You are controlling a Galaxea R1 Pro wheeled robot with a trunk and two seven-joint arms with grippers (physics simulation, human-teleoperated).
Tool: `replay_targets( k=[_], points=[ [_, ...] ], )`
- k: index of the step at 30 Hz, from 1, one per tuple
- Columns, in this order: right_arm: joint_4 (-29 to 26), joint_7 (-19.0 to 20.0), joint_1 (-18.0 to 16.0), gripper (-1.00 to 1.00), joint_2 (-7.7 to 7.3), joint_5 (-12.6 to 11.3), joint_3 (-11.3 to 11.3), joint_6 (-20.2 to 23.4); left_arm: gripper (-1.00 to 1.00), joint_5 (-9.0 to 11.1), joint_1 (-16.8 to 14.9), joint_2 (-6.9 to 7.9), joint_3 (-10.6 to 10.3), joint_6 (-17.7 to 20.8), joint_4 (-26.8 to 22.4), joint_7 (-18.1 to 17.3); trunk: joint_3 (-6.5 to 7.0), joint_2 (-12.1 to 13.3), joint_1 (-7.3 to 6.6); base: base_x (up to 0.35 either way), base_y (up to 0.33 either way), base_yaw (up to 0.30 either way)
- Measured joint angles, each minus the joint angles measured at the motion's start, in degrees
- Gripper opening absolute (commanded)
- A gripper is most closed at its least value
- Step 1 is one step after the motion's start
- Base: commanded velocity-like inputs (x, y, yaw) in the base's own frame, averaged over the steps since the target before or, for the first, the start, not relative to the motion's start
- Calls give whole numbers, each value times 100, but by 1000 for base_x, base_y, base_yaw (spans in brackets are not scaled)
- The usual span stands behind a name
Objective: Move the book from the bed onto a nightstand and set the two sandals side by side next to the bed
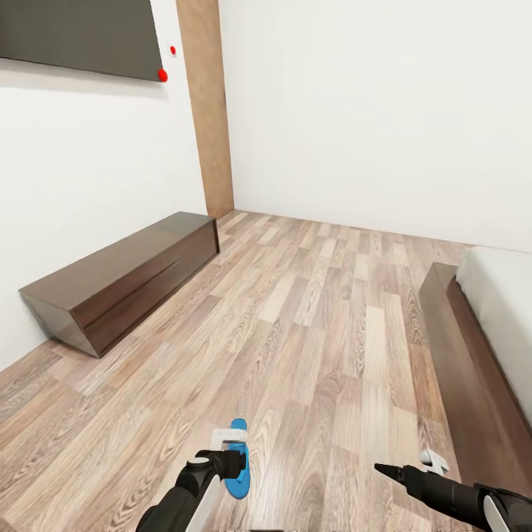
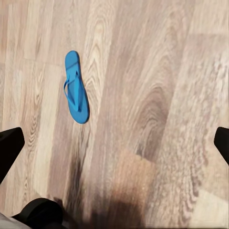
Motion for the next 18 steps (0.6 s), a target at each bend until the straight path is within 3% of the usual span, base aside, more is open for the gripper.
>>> replay_targets(
  k=[18],
  points=[
    [0, -1, 0, 100, 4, 0, 0, 0, 100, 1, -1, 0, 0, 0, 0, 0, -399, -24, 46, 0, 0, 0]
  ],
)
